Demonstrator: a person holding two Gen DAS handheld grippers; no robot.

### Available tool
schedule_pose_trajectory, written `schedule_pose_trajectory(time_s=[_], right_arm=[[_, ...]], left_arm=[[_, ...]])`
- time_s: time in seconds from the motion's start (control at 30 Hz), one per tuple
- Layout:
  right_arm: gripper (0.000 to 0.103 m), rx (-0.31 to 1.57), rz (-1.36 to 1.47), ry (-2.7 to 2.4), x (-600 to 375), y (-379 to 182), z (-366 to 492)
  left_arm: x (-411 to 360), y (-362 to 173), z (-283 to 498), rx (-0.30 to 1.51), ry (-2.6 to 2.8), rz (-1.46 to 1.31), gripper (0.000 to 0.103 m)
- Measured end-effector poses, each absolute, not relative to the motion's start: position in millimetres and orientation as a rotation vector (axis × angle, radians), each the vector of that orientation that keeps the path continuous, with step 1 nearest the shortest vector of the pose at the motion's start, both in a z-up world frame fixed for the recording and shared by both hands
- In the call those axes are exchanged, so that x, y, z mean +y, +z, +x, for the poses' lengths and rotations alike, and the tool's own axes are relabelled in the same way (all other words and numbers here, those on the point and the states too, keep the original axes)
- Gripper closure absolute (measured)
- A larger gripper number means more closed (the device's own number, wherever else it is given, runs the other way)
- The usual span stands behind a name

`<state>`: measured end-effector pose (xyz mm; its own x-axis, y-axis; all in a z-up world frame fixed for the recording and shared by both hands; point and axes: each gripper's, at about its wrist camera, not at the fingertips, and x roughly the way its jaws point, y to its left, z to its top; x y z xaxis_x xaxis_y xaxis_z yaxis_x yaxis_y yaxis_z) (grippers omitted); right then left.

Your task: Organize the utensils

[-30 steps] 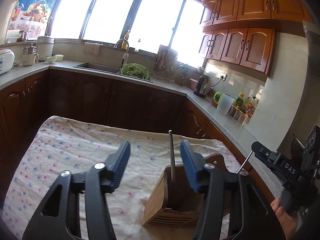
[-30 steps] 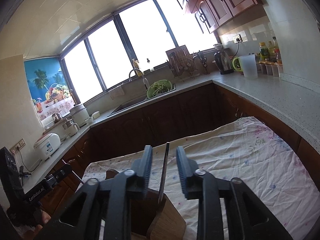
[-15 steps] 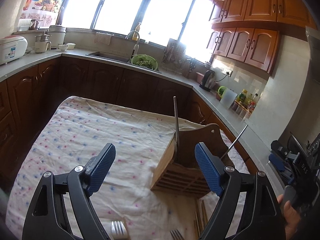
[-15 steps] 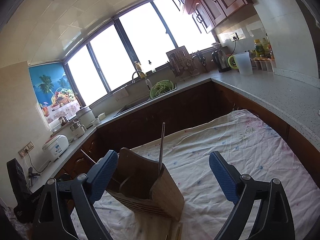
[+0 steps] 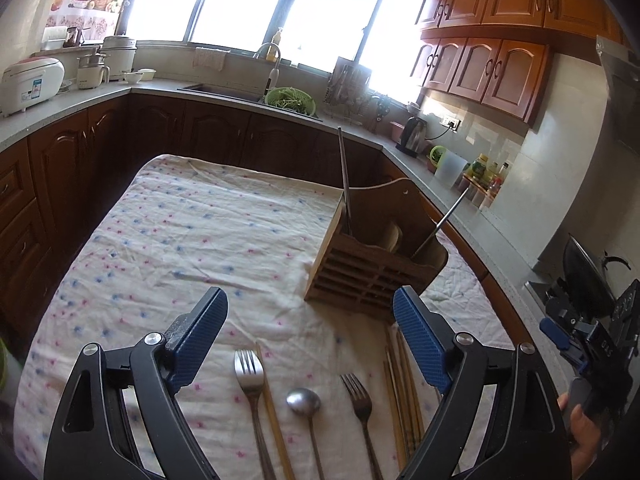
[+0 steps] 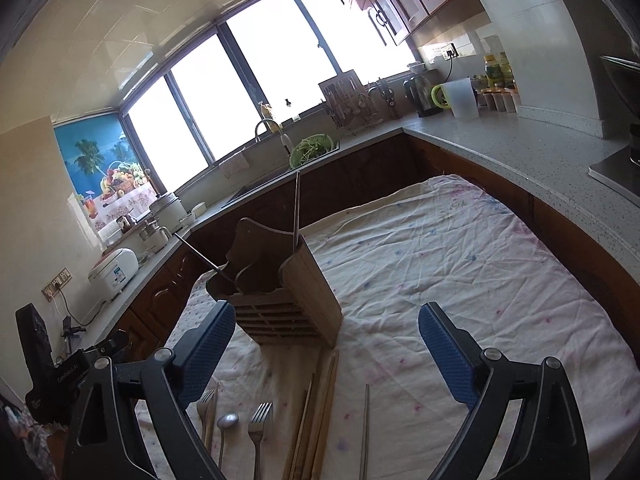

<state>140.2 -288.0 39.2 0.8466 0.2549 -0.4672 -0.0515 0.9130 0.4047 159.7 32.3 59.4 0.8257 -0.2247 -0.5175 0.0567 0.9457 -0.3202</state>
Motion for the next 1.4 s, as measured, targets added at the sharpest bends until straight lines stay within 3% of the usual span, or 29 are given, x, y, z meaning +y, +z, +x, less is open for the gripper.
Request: schedule_pose_trajectory(time_s=[0.77, 0.87, 0.93, 1.03, 1.17, 1.4], right_arm=[[0.01, 0.692, 0.314, 0.136, -288.8, -10.8, 107.5], [0.028, 0.729, 0.282, 0.139, -283.1, -18.0, 114.9], [0.048, 0.765, 0.276, 0.148, -280.7, -25.0, 121.4], [0.062, 0.804, 0.274, 0.149, -279.7, -34.1, 129.2], [0.064, 0.825, 0.279, 0.143, -281.4, -40.8, 135.5], [0.064, 0.84, 0.316, 0.135, -291.1, -49.7, 143.3]], left_arm=[[-37.7, 15.1, 146.8, 0.755, -0.246, -0.165, 0.017], [-49.7, 9.5, 153.0, 0.779, -0.268, -0.133, 0.031], [-58.1, 4.2, 159.5, 0.806, -0.286, -0.116, 0.049], [-71.1, -3.5, 169.6, 0.844, -0.311, -0.095, 0.059], [-89.3, -14.1, 183.6, 0.888, -0.342, -0.07, 0.061], [-125.5, -44.7, 208.8, 0.989, -0.367, 0.008, 0.076]])
